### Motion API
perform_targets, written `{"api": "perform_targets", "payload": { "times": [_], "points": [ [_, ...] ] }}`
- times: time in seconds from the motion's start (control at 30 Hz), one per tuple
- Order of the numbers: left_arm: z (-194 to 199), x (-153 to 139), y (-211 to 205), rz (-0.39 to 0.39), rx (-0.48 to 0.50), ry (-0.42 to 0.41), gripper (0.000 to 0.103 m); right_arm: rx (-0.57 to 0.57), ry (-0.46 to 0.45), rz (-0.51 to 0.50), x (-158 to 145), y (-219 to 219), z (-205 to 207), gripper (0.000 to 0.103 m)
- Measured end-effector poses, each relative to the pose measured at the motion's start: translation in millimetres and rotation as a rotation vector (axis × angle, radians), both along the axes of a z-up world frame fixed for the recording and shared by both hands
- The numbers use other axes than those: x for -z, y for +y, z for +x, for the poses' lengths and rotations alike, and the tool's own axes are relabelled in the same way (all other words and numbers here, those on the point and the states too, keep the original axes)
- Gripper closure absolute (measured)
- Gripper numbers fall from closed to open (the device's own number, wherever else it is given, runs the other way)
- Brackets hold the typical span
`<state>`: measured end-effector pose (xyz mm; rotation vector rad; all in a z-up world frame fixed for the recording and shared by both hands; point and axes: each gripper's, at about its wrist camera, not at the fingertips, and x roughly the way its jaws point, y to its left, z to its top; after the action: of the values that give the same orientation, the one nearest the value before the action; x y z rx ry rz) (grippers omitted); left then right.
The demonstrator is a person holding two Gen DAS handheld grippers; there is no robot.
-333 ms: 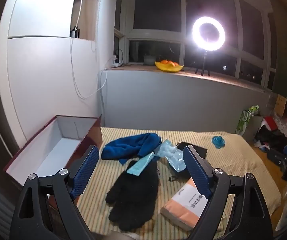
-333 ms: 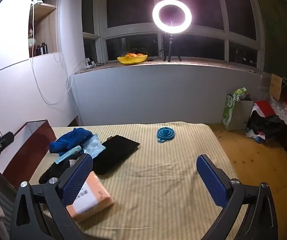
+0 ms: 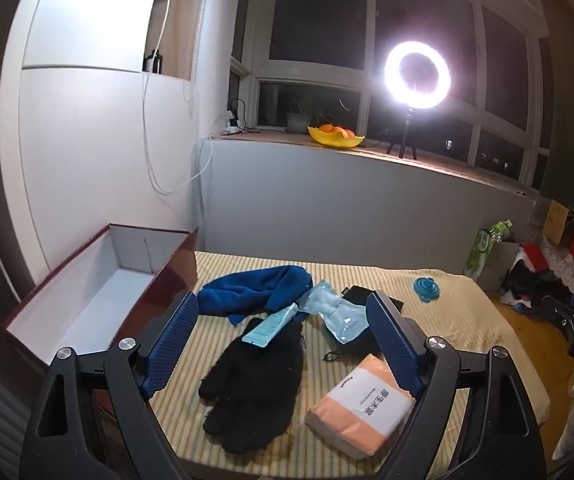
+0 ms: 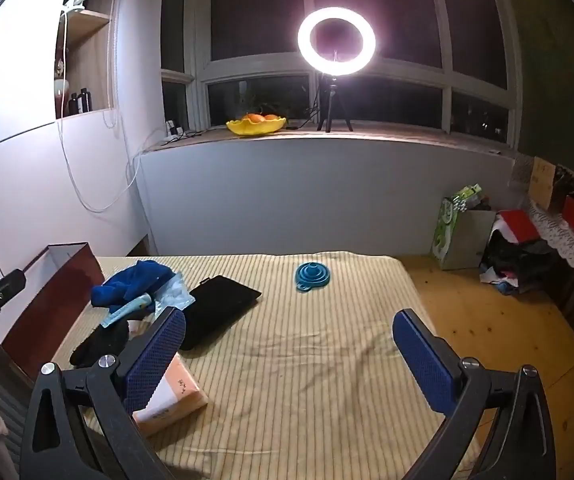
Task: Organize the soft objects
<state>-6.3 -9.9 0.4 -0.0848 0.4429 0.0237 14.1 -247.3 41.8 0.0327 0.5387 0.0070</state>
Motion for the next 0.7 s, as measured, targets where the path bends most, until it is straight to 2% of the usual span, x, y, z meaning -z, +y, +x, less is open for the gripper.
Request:
{"api": "perform_targets", "payload": {
  "times": [0.3,0.4,0.7],
  "points": [
    [-7,7,1,0.009,0.077,0.014,0.017,0.041,-0.026,-0.031,7,2,-20,0.001],
    [-13,4,4,0.022,0.075,0.008,0.017,0.045,-0.022,-0.012,9,5,-18,0.001],
    [-17,9,16,-0.03,0.056,0.026,0.017,-0.033,0.023,0.035,19,8,-12,0.001]
  ]
}}
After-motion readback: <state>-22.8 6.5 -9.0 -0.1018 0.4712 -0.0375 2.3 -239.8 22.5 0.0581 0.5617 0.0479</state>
